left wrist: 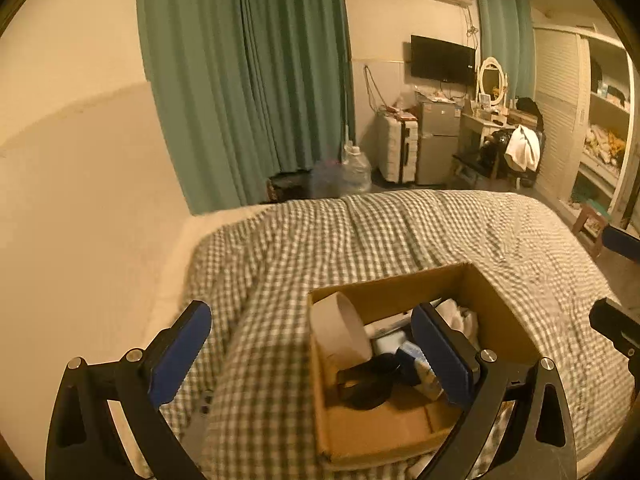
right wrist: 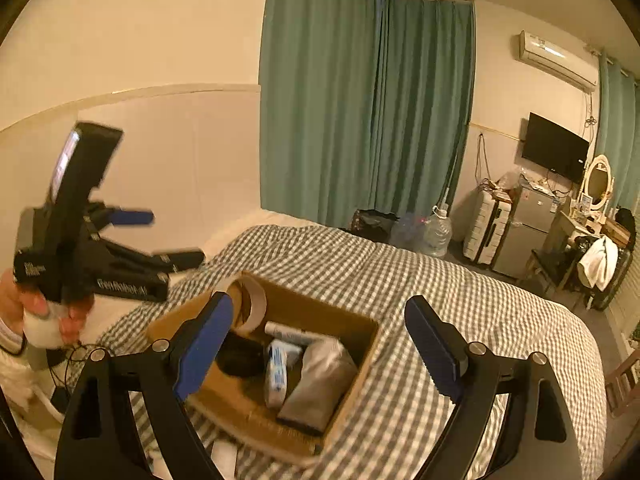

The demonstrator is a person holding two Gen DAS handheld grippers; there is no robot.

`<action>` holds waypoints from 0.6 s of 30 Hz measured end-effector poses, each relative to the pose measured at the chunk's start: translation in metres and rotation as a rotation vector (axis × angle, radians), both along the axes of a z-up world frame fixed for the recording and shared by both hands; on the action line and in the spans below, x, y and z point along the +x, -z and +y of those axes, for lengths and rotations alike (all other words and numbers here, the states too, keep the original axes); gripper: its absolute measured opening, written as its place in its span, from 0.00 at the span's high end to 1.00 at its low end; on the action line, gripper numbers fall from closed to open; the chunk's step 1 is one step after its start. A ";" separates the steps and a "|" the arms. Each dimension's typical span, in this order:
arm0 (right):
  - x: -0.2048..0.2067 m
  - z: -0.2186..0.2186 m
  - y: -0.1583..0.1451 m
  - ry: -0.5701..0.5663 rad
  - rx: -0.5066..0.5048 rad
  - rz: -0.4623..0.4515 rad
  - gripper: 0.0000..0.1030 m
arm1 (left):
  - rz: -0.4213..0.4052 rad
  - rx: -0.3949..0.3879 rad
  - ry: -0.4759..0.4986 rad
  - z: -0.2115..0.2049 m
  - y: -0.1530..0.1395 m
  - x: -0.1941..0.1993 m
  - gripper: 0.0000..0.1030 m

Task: Organize objects
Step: 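Open both tools to drop the tape roll and BOP tube into the box, then grasp the white plush bear with the left tool while the right grasps the white charger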

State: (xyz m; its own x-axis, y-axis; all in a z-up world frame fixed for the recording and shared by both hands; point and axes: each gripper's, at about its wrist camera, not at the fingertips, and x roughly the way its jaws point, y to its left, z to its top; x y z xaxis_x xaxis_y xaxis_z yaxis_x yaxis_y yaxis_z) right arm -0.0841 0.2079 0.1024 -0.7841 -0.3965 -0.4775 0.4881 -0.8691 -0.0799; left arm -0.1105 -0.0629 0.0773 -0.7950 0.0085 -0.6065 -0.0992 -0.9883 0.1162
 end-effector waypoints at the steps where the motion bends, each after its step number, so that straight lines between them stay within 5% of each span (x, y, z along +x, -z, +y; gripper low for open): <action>1: 0.008 0.003 0.002 0.007 0.008 -0.001 0.15 | 0.002 -0.005 -0.003 0.000 0.001 0.005 0.00; 18: 0.089 -0.007 0.085 0.035 0.138 -0.146 0.15 | 0.040 0.082 -0.096 -0.014 0.050 0.089 0.00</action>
State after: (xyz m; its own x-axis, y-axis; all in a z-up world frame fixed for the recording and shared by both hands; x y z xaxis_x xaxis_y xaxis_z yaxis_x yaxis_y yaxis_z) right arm 0.0048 0.2014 0.0176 -0.7148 -0.2928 -0.6351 0.4728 -0.8714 -0.1305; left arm -0.0217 -0.0770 0.0269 -0.8183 -0.0206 -0.5744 -0.0009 -0.9993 0.0371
